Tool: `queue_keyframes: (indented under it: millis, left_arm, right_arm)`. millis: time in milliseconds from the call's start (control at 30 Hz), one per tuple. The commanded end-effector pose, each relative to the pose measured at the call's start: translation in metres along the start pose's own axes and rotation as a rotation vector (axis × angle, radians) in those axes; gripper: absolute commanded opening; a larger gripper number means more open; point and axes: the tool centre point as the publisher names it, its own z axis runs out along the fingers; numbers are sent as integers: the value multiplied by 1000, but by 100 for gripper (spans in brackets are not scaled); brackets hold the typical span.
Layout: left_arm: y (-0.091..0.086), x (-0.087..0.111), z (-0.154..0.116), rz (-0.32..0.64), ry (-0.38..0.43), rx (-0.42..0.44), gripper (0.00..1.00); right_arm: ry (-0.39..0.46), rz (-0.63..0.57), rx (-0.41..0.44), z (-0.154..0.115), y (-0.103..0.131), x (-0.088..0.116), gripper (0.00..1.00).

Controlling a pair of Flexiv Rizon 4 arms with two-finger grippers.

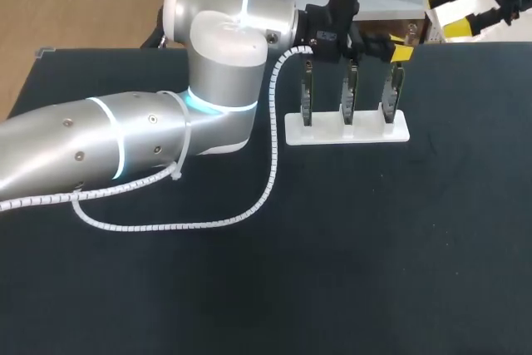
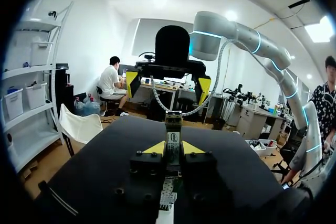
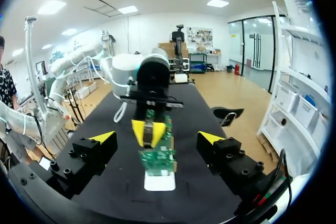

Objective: Pick up the optical module with the left hand, and insert it into the network port with the right hand.

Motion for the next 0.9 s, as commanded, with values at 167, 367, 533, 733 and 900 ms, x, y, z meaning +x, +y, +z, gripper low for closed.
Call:
queue_keyframes:
  millis: [167, 367, 533, 733, 900]
  left_arm:
    - [-2, 0, 0, 1, -1, -4, 0]
    - [-2, 0, 0, 1, -1, -4, 0]
    - [-2, 0, 0, 1, -1, -4, 0]
    - [-2, 0, 0, 1, -1, -4, 0]
    - [-2, 0, 0, 1, -1, -4, 0]
  right_arm:
    - [-28, -13, -19, 19, 30, -6, 100]
    - [-19, -45, -4, 32, 26, -11, 100]
    - [-11, -61, 4, 38, 19, -15, 100]
    - [-6, -54, 19, 42, 13, -12, 100]
    - [-4, -34, 19, 43, 13, -8, 100]
